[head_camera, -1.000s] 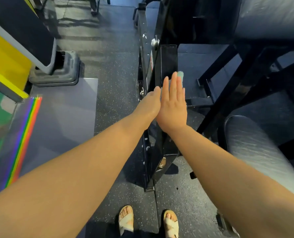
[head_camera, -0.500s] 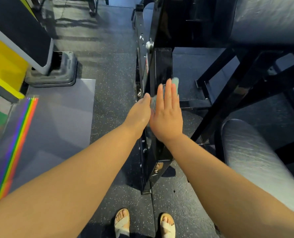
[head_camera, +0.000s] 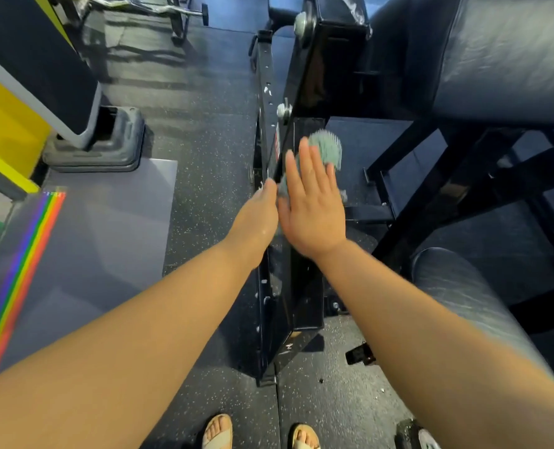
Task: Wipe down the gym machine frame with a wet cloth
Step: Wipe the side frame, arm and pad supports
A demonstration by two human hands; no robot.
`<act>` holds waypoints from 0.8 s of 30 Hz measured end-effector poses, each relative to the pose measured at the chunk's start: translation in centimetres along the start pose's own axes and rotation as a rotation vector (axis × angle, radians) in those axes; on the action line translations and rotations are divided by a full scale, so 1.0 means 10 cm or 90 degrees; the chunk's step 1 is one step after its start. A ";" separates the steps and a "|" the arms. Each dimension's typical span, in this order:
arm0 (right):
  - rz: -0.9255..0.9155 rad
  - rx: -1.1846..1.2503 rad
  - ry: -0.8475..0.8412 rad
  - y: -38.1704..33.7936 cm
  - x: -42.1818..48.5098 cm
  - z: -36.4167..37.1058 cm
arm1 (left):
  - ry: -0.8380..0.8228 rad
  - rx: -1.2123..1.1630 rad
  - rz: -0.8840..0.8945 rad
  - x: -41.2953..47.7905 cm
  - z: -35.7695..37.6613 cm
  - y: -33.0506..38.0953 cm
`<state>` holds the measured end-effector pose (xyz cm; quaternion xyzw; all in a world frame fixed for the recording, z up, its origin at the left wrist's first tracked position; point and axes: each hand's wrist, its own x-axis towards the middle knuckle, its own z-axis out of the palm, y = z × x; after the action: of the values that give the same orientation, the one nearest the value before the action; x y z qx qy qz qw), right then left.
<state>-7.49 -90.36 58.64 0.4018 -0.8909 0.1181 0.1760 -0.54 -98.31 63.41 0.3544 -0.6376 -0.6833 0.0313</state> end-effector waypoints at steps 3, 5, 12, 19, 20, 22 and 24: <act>0.019 0.015 0.003 0.08 0.37 -0.04 | 0.013 -0.039 0.024 0.15 0.00 0.19; 0.023 0.019 0.006 0.07 0.22 -0.03 | -0.008 -0.032 0.009 0.18 0.01 0.16; -0.012 0.007 -0.024 -0.01 -0.37 0.02 | -0.071 -0.038 -0.049 0.06 -0.03 -0.36; 0.127 0.023 0.000 -0.09 -0.10 0.04 | -0.013 -0.056 -0.070 0.06 0.02 -0.38; 0.125 0.023 0.000 -0.15 -0.36 0.06 | -0.018 -0.052 -0.084 0.02 0.02 -0.44; 0.121 0.031 -0.015 -0.29 -0.90 0.10 | -0.049 -0.046 -0.092 -0.07 0.00 -0.58; 0.125 0.036 -0.028 -0.37 -1.21 0.12 | -0.074 -0.006 -0.093 -0.18 0.00 -0.69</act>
<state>2.48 -85.02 52.88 0.3199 -0.9259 0.1509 0.1329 3.68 -96.17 58.04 0.3594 -0.6076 -0.7062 -0.0536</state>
